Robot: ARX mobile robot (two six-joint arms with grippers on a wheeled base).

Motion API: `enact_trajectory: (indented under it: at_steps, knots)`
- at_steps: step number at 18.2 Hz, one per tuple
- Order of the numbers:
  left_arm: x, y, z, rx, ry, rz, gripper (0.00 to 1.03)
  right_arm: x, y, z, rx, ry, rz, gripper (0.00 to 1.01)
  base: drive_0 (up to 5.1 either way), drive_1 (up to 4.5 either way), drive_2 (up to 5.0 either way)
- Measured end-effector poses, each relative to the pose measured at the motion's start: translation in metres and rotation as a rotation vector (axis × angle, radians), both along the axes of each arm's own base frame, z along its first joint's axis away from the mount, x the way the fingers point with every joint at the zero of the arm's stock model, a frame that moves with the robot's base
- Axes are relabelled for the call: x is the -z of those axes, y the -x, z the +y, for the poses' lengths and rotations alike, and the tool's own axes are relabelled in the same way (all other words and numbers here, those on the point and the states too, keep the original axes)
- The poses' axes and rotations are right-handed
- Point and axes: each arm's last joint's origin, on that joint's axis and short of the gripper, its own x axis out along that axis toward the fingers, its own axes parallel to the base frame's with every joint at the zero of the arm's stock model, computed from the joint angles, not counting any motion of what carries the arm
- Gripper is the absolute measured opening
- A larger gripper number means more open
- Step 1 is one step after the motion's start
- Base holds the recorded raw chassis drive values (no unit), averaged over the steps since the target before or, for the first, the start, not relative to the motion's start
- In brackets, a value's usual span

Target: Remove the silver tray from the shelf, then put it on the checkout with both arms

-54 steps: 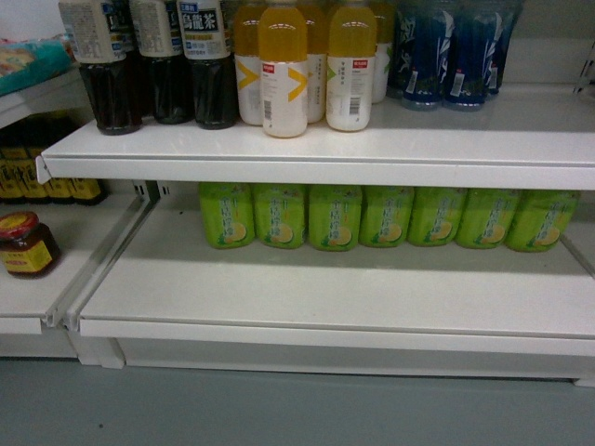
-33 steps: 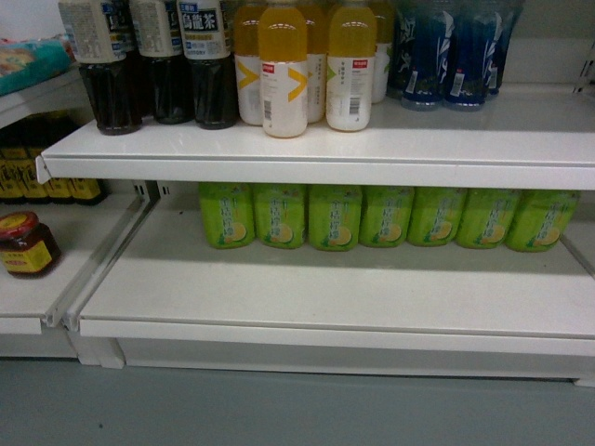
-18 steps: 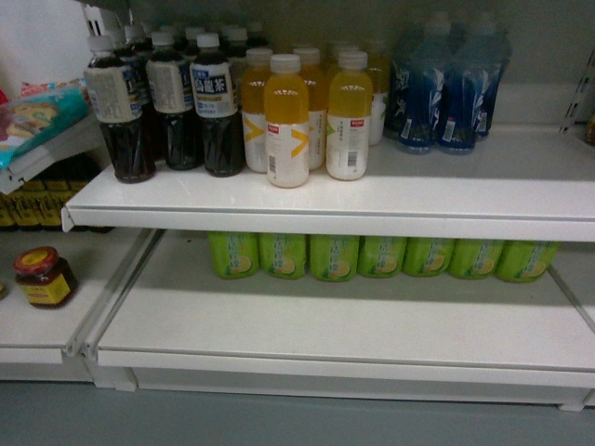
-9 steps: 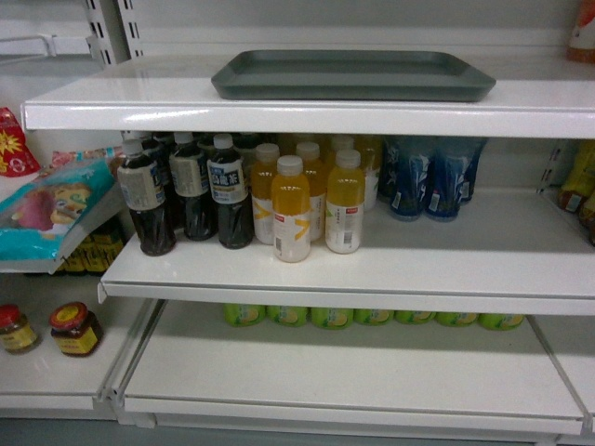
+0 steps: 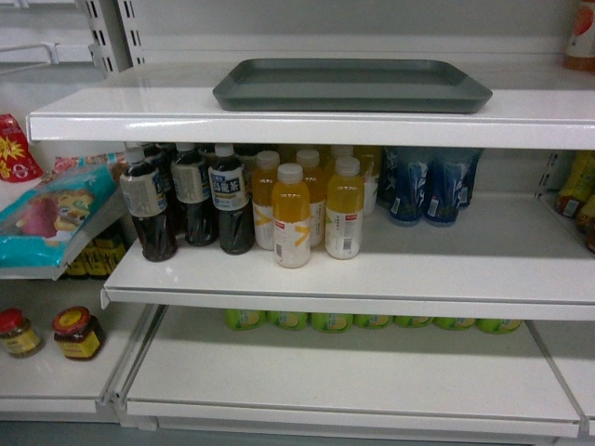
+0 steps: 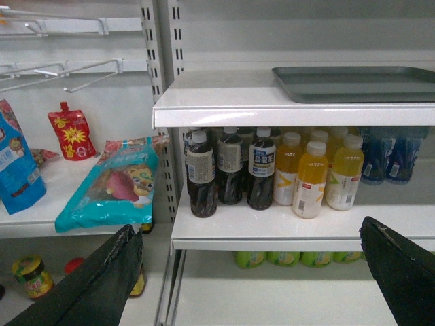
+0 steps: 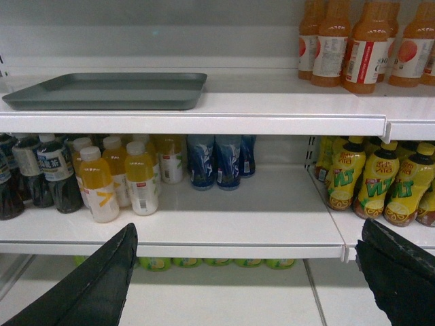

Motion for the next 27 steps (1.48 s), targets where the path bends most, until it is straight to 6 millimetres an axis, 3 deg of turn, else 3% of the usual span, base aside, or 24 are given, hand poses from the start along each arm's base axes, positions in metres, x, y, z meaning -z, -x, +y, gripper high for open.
enact_trajectory:
  at_steps: [27]
  knots:
    - [-0.0001,0.0000,0.0000,0.000,0.000,-0.001,0.98,0.0000,0.0000,0.0000,0.000,0.000,0.000,0.98,0.0,0.00,0.0]
